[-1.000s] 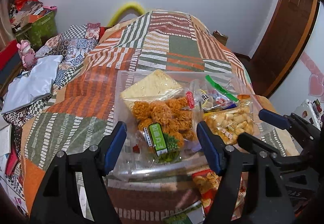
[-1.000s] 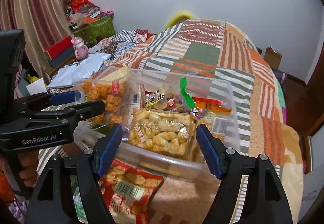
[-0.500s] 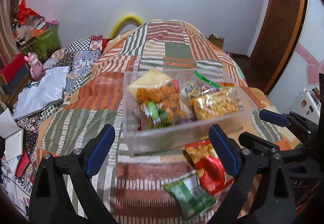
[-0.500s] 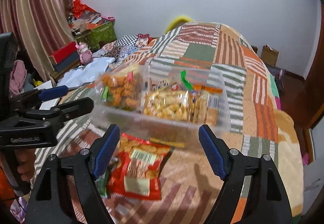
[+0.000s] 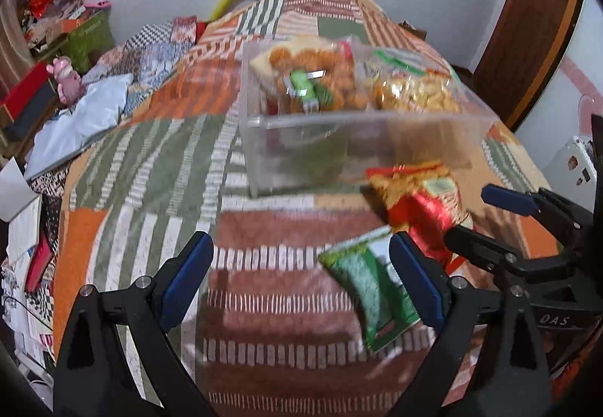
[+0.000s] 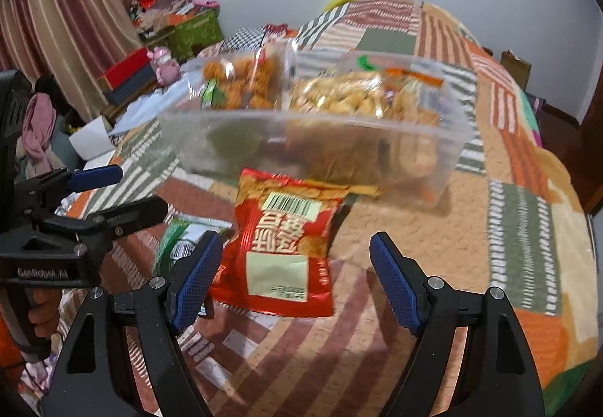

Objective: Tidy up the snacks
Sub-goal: 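Grasp the green snack bag with the left tool while the right tool grasps the red bag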

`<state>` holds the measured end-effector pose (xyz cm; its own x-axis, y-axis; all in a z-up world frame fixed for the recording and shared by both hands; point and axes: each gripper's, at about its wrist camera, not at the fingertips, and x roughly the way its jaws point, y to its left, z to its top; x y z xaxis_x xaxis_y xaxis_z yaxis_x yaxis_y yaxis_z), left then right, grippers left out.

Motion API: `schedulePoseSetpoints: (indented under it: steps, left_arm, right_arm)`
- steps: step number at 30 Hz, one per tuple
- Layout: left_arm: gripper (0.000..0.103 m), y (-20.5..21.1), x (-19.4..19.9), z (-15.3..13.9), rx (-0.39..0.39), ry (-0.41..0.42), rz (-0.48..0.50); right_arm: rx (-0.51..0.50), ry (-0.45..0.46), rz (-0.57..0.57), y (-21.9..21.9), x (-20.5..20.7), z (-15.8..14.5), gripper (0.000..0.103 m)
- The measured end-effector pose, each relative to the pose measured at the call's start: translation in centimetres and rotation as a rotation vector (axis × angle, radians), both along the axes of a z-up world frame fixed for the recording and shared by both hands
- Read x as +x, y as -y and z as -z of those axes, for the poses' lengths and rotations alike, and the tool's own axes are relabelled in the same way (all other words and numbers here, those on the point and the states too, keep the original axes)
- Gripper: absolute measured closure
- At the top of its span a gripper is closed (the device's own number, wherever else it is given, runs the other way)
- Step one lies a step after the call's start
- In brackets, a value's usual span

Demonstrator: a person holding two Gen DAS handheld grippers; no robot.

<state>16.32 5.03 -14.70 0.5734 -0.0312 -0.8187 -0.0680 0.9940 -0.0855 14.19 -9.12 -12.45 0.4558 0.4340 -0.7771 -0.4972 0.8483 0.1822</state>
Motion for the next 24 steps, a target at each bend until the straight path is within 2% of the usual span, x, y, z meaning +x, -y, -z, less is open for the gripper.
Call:
schedulePoseSetpoints:
  steps: [7,9,11,12,14,24]
  left_arm:
    - [0.008,-0.4,-0.3,1.0,-0.021,-0.023,-0.008]
    - [0.008,-0.4,-0.3,1.1,-0.034,-0.028,-0.009]
    - [0.008,-0.2,-0.2,1.2,-0.047,-0.032,-0.004]
    - [0.008,0.1,-0.2,1.2,-0.051,-0.035,0.001]
    - [0.008,0.6,-0.2,1.4,-0.054,-0.040,0.013]
    - [0.008,3.3,0.2,2.6,-0.095,-0.087,0.054]
  right_arm:
    - [-0.010,-0.066,-0.023,-1.2,1.5,1.4,0.025]
    - [-0.007,-0.087,-0.021,-1.1,1.7,2.0,0.031]
    - [0.025,-0.113,-0.037,-0.9,1.8,2.4,0.044]
    - [0.036,-0.113,-0.037,-0.7,1.8,2.3,0.048]
    - [0.041,-0.105,-0.028,-0.5,1.6,2.1,0.050]
    - [0.041,-0.032,0.039,2.2,-0.2,0.5,0.051]
